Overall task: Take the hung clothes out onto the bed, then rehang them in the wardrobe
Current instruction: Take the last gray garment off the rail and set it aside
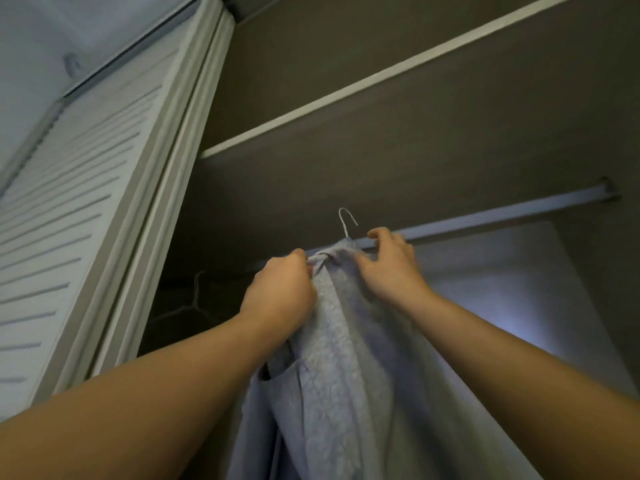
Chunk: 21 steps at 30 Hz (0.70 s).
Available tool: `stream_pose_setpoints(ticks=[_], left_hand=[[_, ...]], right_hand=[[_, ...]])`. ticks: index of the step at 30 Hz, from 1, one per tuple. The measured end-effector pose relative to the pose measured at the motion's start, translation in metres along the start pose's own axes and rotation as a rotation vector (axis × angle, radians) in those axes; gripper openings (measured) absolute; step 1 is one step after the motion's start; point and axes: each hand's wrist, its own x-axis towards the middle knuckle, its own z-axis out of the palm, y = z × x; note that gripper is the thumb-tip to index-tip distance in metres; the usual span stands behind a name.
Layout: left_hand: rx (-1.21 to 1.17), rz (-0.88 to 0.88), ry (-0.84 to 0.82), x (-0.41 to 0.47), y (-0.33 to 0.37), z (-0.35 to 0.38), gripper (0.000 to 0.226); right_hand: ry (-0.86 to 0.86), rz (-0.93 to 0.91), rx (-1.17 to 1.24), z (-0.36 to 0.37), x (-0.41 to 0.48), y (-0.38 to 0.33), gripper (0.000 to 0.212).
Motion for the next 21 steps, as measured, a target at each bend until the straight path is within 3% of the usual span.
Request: stream_pose_setpoints(ticks=[4, 9, 16, 21], left_hand=[[0.072, 0.007, -0.054, 0.013, 0.009, 0.004, 0.014], [0.150, -0.024, -0.164, 0.008, 0.022, 0.016, 0.018], [0.307, -0.032, -0.237, -0.006, 0.024, 0.030, 0.025], [0.341, -0.094, -0.311, -0.010, 0.016, 0.033, 0.035]], right_hand=[[-0.238, 0.020, -0.063, 0.019, 0.017, 0.024, 0.065], [-0.392, 0.046, 0.152, 0.055, 0.016, 0.045, 0.084], [-0.433, -0.060, 0.366, 0.086, -0.002, 0.051, 0.043], [-0.461, -0.047, 0.408, 0.108, -0.006, 0.043, 0.068]])
